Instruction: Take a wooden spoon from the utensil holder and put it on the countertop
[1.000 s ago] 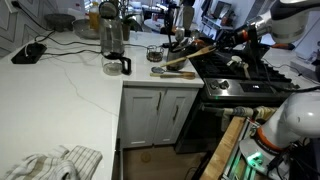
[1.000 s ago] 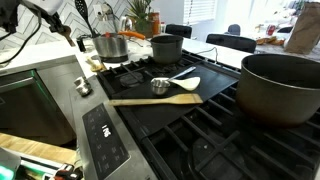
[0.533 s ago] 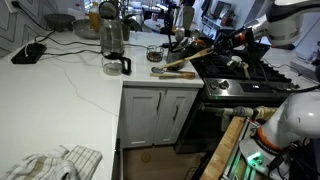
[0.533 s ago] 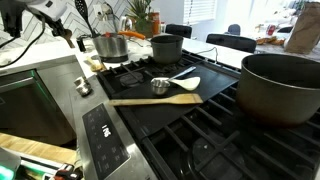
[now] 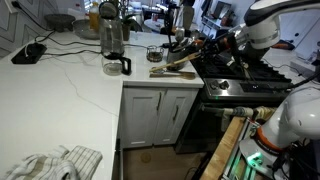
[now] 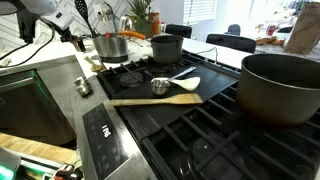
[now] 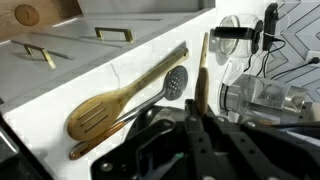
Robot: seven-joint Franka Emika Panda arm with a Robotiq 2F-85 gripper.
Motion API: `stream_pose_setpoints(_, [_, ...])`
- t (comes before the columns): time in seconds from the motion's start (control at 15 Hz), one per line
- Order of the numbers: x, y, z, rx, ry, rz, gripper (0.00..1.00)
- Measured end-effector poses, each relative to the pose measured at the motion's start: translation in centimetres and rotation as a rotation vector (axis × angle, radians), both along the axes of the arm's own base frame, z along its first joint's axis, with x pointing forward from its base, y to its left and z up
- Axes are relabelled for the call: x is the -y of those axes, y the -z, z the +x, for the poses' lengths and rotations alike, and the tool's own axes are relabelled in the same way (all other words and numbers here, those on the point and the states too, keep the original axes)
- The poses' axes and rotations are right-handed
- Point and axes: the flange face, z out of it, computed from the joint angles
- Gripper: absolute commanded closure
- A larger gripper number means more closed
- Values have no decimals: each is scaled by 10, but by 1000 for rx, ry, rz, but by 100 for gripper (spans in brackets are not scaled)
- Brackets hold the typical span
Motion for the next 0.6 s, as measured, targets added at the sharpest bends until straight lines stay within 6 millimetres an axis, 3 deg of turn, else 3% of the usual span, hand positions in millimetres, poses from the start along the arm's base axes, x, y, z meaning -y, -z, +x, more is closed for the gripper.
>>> stream_pose_setpoints(0.6, [-43, 18, 75, 26, 27, -40, 98])
